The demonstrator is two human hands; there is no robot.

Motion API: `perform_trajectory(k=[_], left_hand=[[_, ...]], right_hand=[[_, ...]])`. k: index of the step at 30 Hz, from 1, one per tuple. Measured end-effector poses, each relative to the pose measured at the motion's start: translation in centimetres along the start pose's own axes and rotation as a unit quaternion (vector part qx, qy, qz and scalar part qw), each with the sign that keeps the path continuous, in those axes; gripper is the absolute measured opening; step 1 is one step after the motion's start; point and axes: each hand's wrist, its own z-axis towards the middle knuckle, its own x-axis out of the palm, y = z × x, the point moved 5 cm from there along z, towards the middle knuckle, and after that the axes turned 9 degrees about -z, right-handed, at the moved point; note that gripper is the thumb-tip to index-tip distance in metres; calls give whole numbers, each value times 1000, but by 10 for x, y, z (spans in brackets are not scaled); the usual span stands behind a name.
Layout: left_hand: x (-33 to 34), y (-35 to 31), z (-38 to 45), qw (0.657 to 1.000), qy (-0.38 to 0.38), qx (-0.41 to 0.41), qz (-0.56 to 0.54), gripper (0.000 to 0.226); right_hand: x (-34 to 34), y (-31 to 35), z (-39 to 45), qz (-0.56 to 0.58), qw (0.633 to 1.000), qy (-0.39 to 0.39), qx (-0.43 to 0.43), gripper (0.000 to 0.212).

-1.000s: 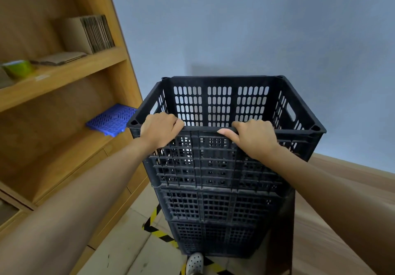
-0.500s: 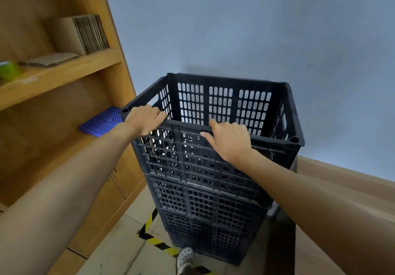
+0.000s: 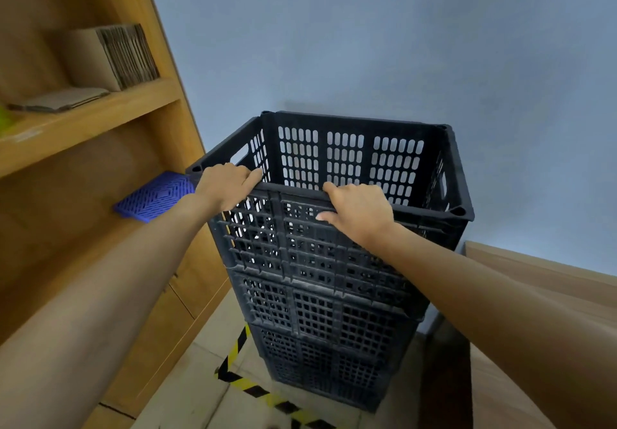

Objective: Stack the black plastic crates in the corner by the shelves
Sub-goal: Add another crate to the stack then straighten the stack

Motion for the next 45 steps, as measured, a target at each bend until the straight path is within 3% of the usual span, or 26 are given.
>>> perform_trajectory(k=[7,16,21,25,45], left_hand=[[2,-30,4,996,-62,-48,-47,57],[4,-62,7,998,-51,-28,-28,49],[1,-64,-13,993,-92,-12,-67,59],[-1,-60,-16,990,-115,-13,-80,59],[16,4,15,981,-156,54,-99,59]], right_hand=[[11,-42,2,-21,999,-26,-9,64],[22,-77,4,-47,997,-55,-6,69],[22,-72,-12,-39,998,-47,32,59],[23,-67,-13,-37,997,-24,59,67],[8,-9,0,-55,988,-1,142,60]])
